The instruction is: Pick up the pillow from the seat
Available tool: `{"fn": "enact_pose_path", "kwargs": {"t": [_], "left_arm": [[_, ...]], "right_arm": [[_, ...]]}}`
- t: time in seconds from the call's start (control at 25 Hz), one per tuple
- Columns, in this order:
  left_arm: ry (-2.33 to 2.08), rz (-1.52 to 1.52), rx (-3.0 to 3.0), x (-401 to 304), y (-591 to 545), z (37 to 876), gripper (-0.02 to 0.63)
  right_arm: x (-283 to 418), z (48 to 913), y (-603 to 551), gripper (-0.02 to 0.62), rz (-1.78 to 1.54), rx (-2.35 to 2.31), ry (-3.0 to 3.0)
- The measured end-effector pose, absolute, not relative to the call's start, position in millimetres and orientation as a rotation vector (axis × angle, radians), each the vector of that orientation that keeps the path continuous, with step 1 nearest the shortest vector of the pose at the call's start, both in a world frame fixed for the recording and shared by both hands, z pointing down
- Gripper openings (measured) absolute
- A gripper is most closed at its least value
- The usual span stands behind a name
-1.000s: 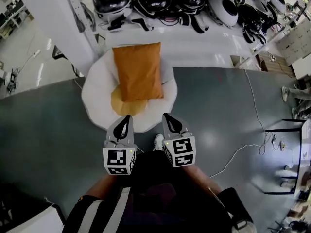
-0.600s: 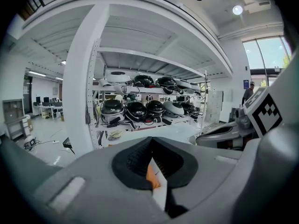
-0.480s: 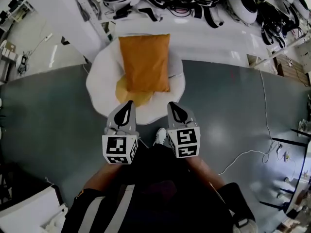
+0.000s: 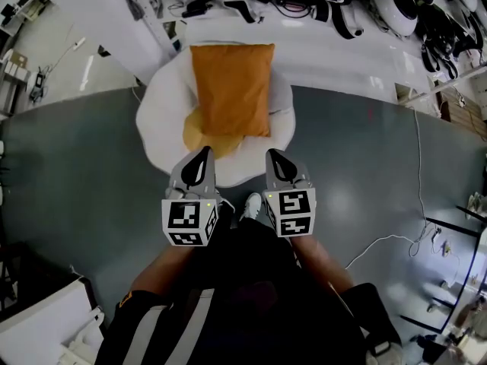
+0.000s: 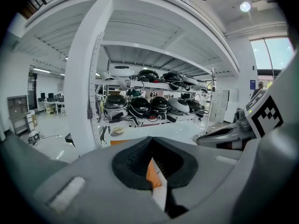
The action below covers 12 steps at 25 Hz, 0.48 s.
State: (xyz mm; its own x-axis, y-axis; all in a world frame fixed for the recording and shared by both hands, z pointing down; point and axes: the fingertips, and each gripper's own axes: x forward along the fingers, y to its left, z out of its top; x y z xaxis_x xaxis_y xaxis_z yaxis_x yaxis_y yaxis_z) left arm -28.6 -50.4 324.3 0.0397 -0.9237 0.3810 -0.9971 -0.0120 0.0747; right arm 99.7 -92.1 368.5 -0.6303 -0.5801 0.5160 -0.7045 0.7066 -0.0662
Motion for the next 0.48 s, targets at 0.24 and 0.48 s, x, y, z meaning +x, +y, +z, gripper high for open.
{"fn": "enact_pose_path", "kwargs": {"t": [0.24,0.48], "left_arm": [[-1.934,0.344,1.985,-46,-61,343,0.003],[-1.895,0.356,1.950,-75,-80,376,0.003]], "right_arm": [[83,383,-104,0.003,0.375,0.986,-2.419],[59,408,-124,0.003,0.391,0.998,-2.362]]}}
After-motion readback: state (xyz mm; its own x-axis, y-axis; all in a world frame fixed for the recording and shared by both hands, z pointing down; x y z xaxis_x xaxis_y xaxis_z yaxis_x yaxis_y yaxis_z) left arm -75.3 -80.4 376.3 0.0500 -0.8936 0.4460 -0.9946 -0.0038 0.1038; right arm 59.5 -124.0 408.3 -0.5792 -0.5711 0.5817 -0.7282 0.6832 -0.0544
